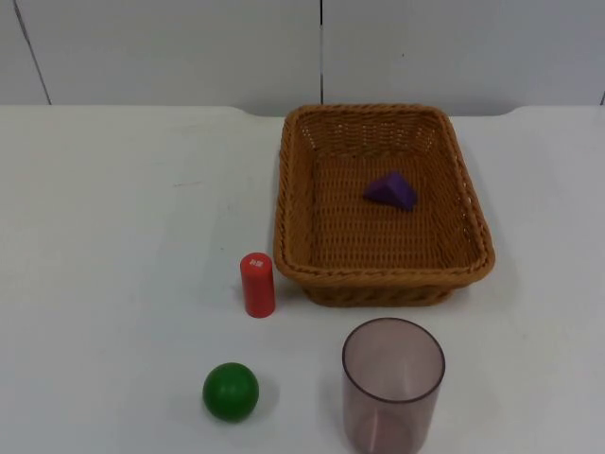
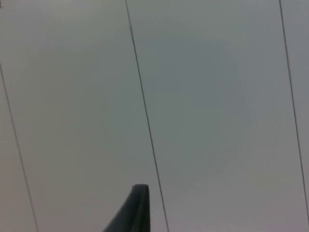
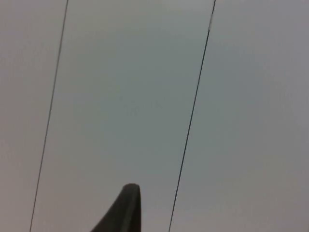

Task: Pick up the basket with the left hand and place the triangular block into the basket with the right hand.

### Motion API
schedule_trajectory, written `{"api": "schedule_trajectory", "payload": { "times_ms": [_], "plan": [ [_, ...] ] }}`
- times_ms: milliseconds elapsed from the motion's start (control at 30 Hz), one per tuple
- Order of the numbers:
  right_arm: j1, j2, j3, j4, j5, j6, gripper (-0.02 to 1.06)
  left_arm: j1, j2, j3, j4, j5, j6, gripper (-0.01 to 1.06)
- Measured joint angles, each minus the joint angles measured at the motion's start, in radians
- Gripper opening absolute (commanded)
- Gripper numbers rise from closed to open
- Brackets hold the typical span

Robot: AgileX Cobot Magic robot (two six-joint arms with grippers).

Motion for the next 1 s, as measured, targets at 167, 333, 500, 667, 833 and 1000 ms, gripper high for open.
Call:
{"api": "schedule_trajectory", "payload": {
  "times_ms": [167,333,500,667,833,1000],
  "plan": [
    [0.0,-0.049,0.0,0.01,0.039,-0.016,1.05,0.004,-0.087,0.002,-0.006,0.054,0.007,1.05],
    [0.0,-0.049,0.0,0.082,0.054,-0.074,1.05,0.012,-0.129,0.002,-0.017,0.07,0.009,1.05],
    [0.0,-0.049,0.0,0.112,0.076,-0.08,1.05,0.012,-0.133,0.002,-0.017,0.112,0.011,1.05],
    [0.041,-0.049,0.0,0.157,0.095,-0.113,1.05,0.012,-0.163,0.012,-0.017,0.149,0.013,1.05],
    [0.077,-0.049,0.0,0.135,0.124,-0.113,1.05,0.012,-0.191,0.072,-0.037,0.166,0.009,1.05],
    [0.077,-0.049,0.0,0.135,0.152,-0.113,1.05,0.012,-0.211,0.156,-0.051,0.18,0.007,1.05]
  ]
}}
